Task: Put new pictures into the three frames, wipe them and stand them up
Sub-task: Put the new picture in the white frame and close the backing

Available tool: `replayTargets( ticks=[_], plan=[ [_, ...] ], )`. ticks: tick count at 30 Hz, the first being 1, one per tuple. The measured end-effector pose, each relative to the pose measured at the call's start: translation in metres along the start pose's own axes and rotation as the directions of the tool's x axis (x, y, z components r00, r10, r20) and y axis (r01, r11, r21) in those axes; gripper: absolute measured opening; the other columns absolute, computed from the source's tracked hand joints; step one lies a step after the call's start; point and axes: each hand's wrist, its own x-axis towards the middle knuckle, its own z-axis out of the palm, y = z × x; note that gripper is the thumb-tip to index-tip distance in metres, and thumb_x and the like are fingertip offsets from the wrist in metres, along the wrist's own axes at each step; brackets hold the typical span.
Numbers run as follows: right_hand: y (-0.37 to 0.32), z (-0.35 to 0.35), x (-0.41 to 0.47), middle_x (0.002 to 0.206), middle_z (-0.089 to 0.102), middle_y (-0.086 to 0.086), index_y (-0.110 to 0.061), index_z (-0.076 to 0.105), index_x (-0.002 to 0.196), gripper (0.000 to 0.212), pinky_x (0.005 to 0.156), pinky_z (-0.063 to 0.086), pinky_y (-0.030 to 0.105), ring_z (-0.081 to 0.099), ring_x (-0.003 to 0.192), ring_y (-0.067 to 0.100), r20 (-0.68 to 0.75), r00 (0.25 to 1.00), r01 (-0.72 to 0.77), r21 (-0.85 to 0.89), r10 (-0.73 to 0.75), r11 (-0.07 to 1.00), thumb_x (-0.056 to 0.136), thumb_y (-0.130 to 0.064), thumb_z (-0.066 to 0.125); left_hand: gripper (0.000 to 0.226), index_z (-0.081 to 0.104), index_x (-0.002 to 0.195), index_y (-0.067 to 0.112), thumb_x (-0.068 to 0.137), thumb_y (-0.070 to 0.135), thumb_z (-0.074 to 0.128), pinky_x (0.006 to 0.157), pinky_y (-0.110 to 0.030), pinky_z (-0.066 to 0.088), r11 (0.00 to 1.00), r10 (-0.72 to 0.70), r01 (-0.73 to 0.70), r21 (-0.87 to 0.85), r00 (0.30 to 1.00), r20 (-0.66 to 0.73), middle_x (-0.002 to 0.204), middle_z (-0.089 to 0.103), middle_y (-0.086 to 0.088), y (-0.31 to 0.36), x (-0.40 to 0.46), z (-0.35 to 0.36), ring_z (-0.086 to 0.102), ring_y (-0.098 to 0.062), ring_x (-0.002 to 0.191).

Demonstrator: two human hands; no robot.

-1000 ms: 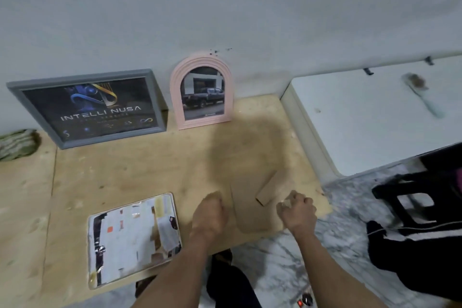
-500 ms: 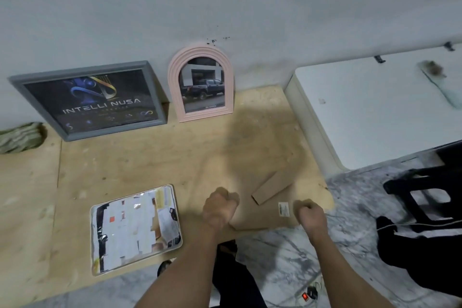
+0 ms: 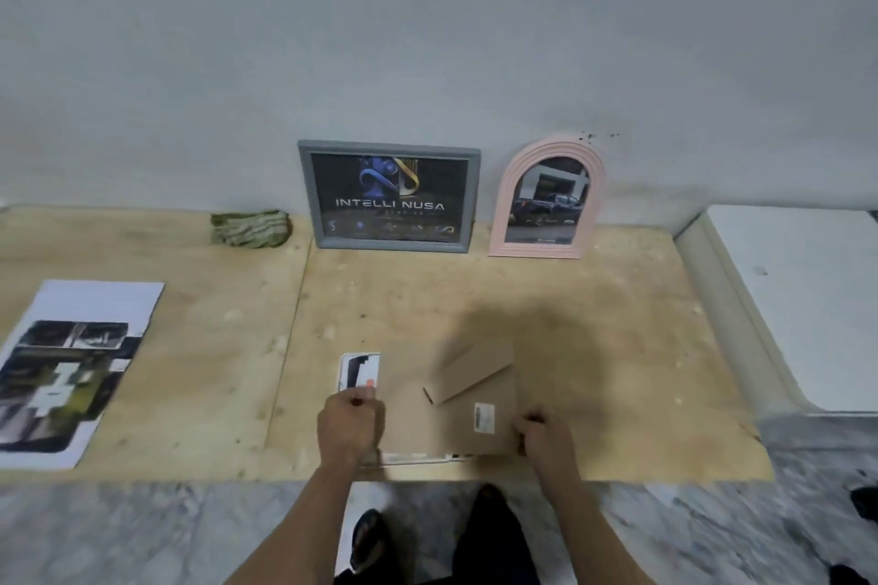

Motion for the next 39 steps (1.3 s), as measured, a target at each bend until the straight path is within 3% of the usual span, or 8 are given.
replayTargets(
  ticks=[4,8,17,26,29,32,35,39],
  plan=[
    [0.013,0.051,0.003,0.073,0.065,0.012,-0.015,0.061,0.069,0.008,0.069,0.052,0.041,0.064,0.075,0.032,-0.008,1.000,-0.020,-0.107,0.019,0.994,0.076,-0.013,0.062,0.022,0.070,0.072,0.024,0.083,0.006,0.064,0.073,-0.032,0.050,0.998,-0.032,0.030,-0.046,0.998,-0.055,0.081,0.071,-0.005,-0.027,0.007,-0.038,0.065,-0.030,0.082],
    [0.010,0.063,-0.005,0.076,0.065,0.014,-0.013,0.059,0.071,0.007,0.068,0.051,0.040,0.063,0.079,0.034,-0.041,0.999,-0.018,-0.166,0.012,0.986,0.076,-0.009,0.059,0.029,0.071,0.064,0.023,0.080,0.001,0.060,0.069,-0.030,0.047,0.997,-0.042,0.040,-0.059,0.999,-0.025,0.073,0.071,-0.004,-0.033,0.013,-0.046,0.064,-0.027,0.078],
    [-0.007,0.067,-0.013,0.081,0.060,0.015,-0.003,0.053,0.076,0.008,0.057,0.037,0.032,0.054,0.074,0.028,-0.065,0.998,0.002,-0.310,-0.024,0.951,0.083,-0.006,0.052,0.021,0.069,0.075,0.023,0.079,0.004,0.060,0.065,-0.026,0.040,0.999,0.008,-0.008,0.039,1.000,-0.013,0.078,0.071,0.002,-0.036,0.024,-0.050,0.063,-0.021,0.079],
    [-0.015,0.072,-0.015,0.074,0.062,0.008,-0.009,0.057,0.073,0.006,0.053,0.038,0.028,0.057,0.069,0.024,-0.106,0.993,-0.005,-0.438,-0.047,0.899,0.079,-0.009,0.055,0.020,0.063,0.082,0.025,0.077,0.006,0.062,0.066,-0.027,0.040,0.997,-0.015,0.013,0.071,1.000,0.023,0.075,0.068,0.005,-0.034,0.024,-0.047,0.062,-0.024,0.081],
    [-0.014,0.074,-0.015,0.077,0.059,0.009,-0.009,0.052,0.075,0.010,0.059,0.041,0.032,0.054,0.068,0.023,-0.091,0.996,-0.036,-0.336,0.006,0.941,0.080,-0.013,0.059,0.019,0.067,0.080,0.025,0.080,0.006,0.064,0.069,-0.027,0.044,0.998,-0.056,0.056,-0.005,0.997,0.045,0.076,0.068,0.002,-0.037,0.022,-0.044,0.062,-0.025,0.082],
    [-0.012,0.072,-0.011,0.088,0.065,0.007,-0.010,0.063,0.085,0.012,0.073,0.051,0.036,0.060,0.081,0.025,-0.037,0.993,-0.112,-0.135,0.108,0.984,0.082,-0.021,0.062,0.024,0.072,0.101,0.022,0.082,0.007,0.070,0.085,-0.038,0.054,0.979,-0.087,0.104,-0.173,0.991,0.101,0.087,0.073,0.000,-0.043,0.026,-0.048,0.067,-0.024,0.086],
    [-0.013,0.068,-0.012,0.096,0.070,0.009,-0.008,0.069,0.096,0.013,0.072,0.052,0.036,0.064,0.086,0.026,0.095,0.983,-0.169,0.101,0.160,0.980,0.089,-0.018,0.064,0.033,0.067,0.109,0.023,0.088,-0.003,0.065,0.073,-0.042,0.061,0.919,-0.097,0.181,-0.350,0.965,0.244,0.089,0.068,-0.006,-0.038,0.028,-0.056,0.065,-0.023,0.072],
    [-0.025,0.064,-0.020,0.102,0.069,0.005,-0.019,0.066,0.109,0.018,0.069,0.053,0.037,0.063,0.087,0.024,0.316,0.945,-0.151,0.188,0.086,0.970,0.091,-0.019,0.064,0.041,0.061,0.122,0.021,0.090,-0.005,0.064,0.075,-0.049,0.062,0.864,-0.060,0.218,-0.453,0.939,0.338,0.108,0.071,-0.013,-0.025,0.032,-0.063,0.073,-0.032,0.083]
  ],
)
